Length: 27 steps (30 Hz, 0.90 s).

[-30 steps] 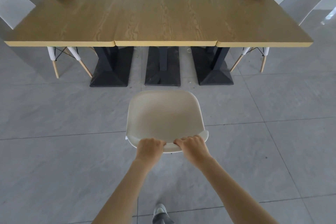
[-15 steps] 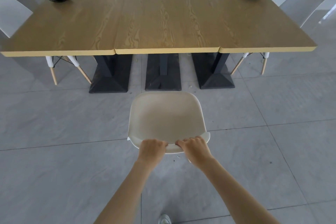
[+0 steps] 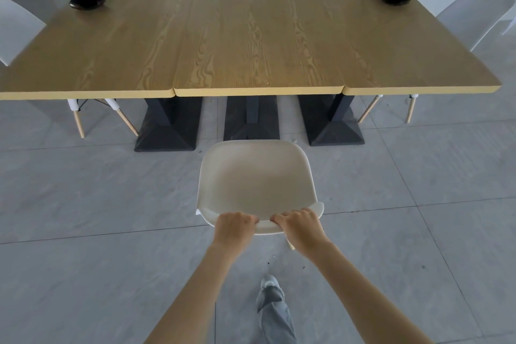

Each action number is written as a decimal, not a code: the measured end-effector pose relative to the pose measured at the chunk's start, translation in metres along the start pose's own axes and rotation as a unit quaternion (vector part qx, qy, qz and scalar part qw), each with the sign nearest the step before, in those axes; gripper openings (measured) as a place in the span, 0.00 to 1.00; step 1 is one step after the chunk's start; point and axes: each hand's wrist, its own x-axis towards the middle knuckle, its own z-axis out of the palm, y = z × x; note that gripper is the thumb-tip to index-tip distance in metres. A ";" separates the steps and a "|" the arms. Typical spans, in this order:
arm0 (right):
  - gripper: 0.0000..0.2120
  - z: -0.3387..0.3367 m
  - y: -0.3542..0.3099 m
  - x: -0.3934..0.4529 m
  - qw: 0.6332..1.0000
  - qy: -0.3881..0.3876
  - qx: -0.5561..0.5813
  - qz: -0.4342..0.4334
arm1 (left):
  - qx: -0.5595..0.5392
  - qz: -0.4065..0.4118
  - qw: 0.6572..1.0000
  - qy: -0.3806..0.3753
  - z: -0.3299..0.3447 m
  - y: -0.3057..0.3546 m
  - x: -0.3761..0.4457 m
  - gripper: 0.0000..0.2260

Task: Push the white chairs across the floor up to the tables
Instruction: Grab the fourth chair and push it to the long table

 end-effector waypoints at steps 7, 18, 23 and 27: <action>0.16 -0.008 0.015 0.042 1.000 0.010 0.003 0.001 | -0.006 -0.013 1.000 -0.004 -0.013 -0.016 0.039 0.12; 0.17 -0.020 0.045 0.103 1.000 0.010 0.018 -0.006 | -0.002 -0.014 1.000 -0.007 -0.041 -0.033 0.097 0.12; 0.18 -0.025 0.058 0.128 1.000 0.010 0.015 -0.005 | -0.006 -0.025 1.000 -0.002 -0.053 -0.039 0.120 0.12; 0.17 -0.027 0.066 0.149 1.000 0.018 0.018 -0.002 | -0.002 -0.031 1.000 0.003 -0.059 -0.046 0.140 0.13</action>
